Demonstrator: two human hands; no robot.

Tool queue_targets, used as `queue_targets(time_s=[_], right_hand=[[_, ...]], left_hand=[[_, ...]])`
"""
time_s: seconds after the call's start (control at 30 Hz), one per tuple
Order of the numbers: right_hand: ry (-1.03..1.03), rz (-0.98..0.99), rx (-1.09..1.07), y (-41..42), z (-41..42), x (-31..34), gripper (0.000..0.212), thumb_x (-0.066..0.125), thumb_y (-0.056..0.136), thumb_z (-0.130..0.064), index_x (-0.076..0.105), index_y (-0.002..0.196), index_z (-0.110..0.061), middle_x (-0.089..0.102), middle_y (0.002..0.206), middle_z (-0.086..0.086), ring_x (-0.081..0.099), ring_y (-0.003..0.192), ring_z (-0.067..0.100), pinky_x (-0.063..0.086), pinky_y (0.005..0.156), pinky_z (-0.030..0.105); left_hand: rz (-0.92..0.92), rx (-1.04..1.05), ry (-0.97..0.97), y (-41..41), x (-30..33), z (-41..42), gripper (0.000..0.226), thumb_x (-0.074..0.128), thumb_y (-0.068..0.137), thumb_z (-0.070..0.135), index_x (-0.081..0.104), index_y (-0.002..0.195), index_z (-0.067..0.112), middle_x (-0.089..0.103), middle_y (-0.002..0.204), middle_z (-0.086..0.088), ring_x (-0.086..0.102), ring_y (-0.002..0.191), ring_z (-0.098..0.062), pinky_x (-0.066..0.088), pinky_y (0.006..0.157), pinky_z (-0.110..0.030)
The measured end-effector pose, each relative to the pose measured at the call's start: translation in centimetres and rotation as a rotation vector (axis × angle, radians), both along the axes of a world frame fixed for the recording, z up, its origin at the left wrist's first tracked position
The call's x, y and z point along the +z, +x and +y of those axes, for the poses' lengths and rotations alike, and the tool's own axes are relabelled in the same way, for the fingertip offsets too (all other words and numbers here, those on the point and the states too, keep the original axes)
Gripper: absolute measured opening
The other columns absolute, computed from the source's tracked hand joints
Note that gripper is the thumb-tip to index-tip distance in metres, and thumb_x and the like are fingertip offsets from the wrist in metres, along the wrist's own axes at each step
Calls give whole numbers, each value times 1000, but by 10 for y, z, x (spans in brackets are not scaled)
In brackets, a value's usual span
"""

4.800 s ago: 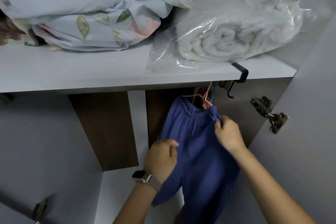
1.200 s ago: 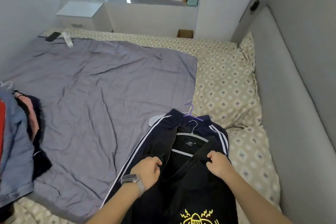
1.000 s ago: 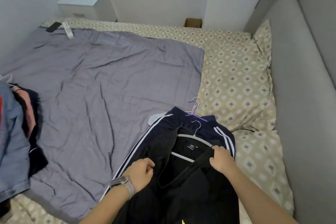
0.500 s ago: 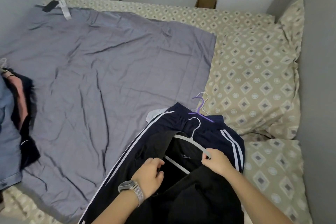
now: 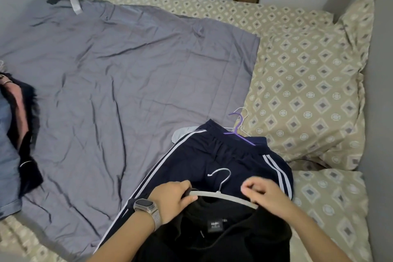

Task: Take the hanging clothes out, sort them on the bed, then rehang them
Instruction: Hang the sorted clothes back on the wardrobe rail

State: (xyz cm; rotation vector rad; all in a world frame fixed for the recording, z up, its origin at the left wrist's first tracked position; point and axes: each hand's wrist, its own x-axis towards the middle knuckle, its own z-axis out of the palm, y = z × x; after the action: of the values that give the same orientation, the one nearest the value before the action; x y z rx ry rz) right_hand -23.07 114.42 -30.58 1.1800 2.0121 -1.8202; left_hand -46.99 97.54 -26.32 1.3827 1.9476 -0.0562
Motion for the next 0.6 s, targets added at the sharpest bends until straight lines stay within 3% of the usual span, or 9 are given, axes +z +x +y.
queue_targets(time_s=[0.07, 0.13, 0.2, 0.33, 0.43, 0.6], right_hand=[[234, -143, -106, -3, 35, -30, 25, 77, 76, -35, 64, 95, -26, 67, 92, -7, 61, 88, 6, 46, 84, 24], [419, -360, -158, -1, 71, -64, 52, 79, 68, -39, 60, 113, -18, 62, 114, 3, 56, 109, 22, 45, 95, 36], [410, -519, -181, -1, 93, -80, 69, 76, 64, -45, 55, 120, -10, 59, 121, 11, 54, 113, 32, 43, 95, 39], [191, -583, -204, -10, 97, -87, 42, 67, 80, -44, 57, 105, -12, 62, 118, 10, 57, 111, 32, 43, 91, 35], [230, -560, -198, -16, 97, -90, 68, 60, 71, -66, 56, 120, -18, 61, 120, 2, 57, 113, 27, 45, 93, 38], [232, -424, -142, -18, 60, -65, 42, 55, 82, -61, 61, 110, -30, 67, 106, -2, 61, 107, 24, 43, 84, 32]], left_hand=[[-45, 25, -41, 0, -5, -5, 29, 43, 91, 53, 42, 83, 25, 46, 70, 11, 50, 72, -13, 41, 66, -28], [-91, 41, -79, 1, -13, -10, 30, 44, 91, 52, 37, 75, 28, 46, 67, 11, 50, 70, -13, 43, 67, -28], [-109, 42, -88, 2, -18, -14, 34, 45, 91, 51, 31, 68, 30, 45, 66, 11, 48, 68, -12, 39, 65, -27], [-86, 38, -36, 1, -19, -17, 37, 45, 92, 50, 28, 66, 30, 41, 65, 11, 45, 69, -12, 30, 66, -24], [-81, 46, -16, 1, -17, -16, 37, 46, 91, 51, 29, 65, 31, 42, 66, 12, 47, 71, -12, 30, 68, -24], [-67, 28, -29, 6, -14, -19, 42, 47, 85, 61, 33, 64, 28, 45, 63, 10, 48, 67, -12, 29, 60, -21]])
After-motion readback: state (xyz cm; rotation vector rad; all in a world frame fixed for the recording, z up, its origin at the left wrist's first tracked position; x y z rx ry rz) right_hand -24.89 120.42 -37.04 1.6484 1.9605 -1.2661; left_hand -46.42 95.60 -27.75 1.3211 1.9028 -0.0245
